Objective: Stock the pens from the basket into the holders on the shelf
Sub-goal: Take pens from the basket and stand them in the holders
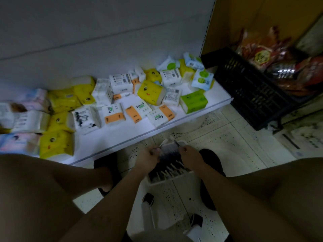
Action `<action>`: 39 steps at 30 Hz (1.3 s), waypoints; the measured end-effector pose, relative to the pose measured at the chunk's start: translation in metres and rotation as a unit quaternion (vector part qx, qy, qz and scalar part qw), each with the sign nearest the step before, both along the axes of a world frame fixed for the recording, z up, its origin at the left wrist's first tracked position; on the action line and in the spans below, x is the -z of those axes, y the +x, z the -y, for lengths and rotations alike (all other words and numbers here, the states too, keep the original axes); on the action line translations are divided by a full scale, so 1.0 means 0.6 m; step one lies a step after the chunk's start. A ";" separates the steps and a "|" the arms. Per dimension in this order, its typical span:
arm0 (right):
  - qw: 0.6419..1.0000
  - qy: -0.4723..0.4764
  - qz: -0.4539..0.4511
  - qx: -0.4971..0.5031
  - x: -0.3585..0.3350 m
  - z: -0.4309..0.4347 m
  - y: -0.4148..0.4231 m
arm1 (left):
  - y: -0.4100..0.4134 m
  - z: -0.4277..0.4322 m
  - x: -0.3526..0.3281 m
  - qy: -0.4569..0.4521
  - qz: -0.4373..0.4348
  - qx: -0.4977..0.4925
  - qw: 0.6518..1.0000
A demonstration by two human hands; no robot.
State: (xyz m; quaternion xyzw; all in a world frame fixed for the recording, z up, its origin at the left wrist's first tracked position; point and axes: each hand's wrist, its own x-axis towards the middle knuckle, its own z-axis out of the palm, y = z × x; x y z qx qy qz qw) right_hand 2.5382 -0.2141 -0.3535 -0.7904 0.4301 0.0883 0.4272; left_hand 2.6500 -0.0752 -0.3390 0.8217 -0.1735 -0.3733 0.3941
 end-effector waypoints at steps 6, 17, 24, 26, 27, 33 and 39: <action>0.980 0.144 0.126 0.060 -0.079 -0.019 0.011 | 0.008 -0.014 -0.081 -0.083 -0.045 -0.060 0.994; 0.940 0.127 0.295 0.113 -0.241 -0.055 0.053 | 0.041 -0.014 -0.248 -0.177 0.120 -0.040 0.976; 0.909 0.069 0.408 0.056 -0.380 -0.047 0.076 | 0.056 -0.011 -0.367 -0.264 0.207 -0.014 0.942; 0.901 0.039 0.430 0.043 -0.413 -0.048 0.080 | 0.058 -0.009 -0.402 -0.286 0.213 -0.032 0.934; 0.895 0.027 0.443 0.035 -0.429 -0.050 0.083 | 0.058 -0.009 -0.419 -0.295 0.211 -0.037 0.931; 0.859 0.011 0.512 0.015 -0.525 -0.070 0.087 | 0.048 -0.017 -0.520 -0.376 0.182 -0.073 0.906; 0.819 -0.007 0.573 -0.016 -0.623 -0.087 0.111 | 0.052 -0.033 -0.621 -0.439 0.187 -0.081 0.875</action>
